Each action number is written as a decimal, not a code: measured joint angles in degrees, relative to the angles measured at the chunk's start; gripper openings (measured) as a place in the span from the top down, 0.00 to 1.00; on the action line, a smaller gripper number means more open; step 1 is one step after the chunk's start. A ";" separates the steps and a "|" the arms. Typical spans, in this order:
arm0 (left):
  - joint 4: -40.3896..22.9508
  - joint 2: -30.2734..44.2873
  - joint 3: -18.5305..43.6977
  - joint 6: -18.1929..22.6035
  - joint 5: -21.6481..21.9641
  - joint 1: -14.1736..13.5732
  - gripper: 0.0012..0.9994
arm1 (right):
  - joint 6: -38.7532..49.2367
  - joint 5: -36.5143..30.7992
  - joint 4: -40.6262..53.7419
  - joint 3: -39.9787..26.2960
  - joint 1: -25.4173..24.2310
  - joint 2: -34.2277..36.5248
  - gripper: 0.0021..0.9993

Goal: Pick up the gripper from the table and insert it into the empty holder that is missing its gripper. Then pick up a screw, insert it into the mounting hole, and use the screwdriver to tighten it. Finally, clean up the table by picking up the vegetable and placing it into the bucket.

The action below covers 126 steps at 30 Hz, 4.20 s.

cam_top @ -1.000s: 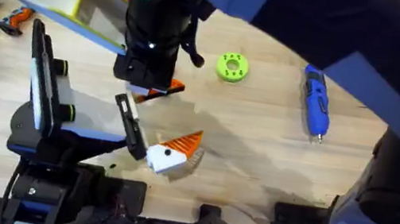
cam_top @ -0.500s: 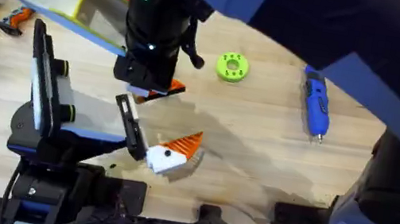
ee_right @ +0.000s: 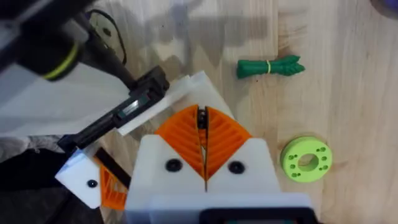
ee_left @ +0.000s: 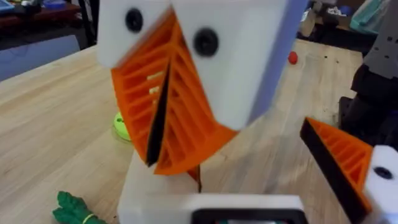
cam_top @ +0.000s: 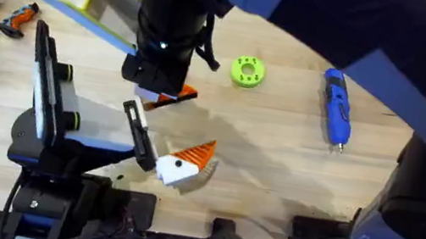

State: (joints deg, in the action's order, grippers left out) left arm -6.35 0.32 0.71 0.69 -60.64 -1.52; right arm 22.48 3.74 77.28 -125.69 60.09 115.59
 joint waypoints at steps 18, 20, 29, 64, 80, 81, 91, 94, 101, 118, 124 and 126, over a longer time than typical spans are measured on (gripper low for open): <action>0.02 0.00 0.00 0.63 0.02 0.00 0.01 | -0.17 1.06 -0.98 0.00 -0.38 0.05 1.00; 0.02 0.00 0.00 0.66 0.02 0.00 0.01 | -0.17 1.06 -0.96 0.00 -0.37 0.04 1.00; 0.02 0.00 0.00 0.66 0.02 0.00 0.01 | -0.17 1.06 -0.30 0.00 -0.61 0.05 1.00; 0.00 0.04 0.00 0.39 0.02 0.00 0.01 | 0.00 0.27 0.81 0.00 -1.76 0.88 0.13; 0.02 0.04 0.00 0.66 0.00 0.00 0.01 | -1.33 1.04 6.68 0.22 -10.24 -7.78 0.12; 0.02 0.04 0.00 0.66 0.00 0.00 0.01 | -1.58 1.04 5.89 1.02 -10.91 -8.38 0.12; 0.02 0.04 0.00 0.66 0.00 0.00 0.01 | -11.27 0.60 -13.30 30.09 -20.21 -22.37 0.12; 0.02 0.04 0.00 0.66 0.00 0.00 0.01 | -16.63 -1.25 -14.95 38.37 -25.59 -27.99 0.12; 0.02 0.04 0.00 0.66 0.00 0.00 0.01 | -25.06 -6.39 -17.83 51.43 -36.50 -41.29 0.11; 0.02 0.04 0.00 0.66 0.00 0.00 0.01 | -29.82 -10.08 -19.04 58.16 -55.48 -47.45 0.01; 0.02 0.04 0.00 0.66 0.00 0.00 0.01 | -30.25 -9.94 -19.96 58.16 -55.73 -45.84 0.01; 0.02 0.04 0.00 0.66 0.00 0.00 0.01 | -30.25 -9.94 -19.97 58.16 -55.73 -45.50 0.01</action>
State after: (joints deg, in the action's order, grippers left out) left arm -6.33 0.36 0.71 1.34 -60.64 -1.52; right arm -7.77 -6.20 57.30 -67.53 4.36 70.09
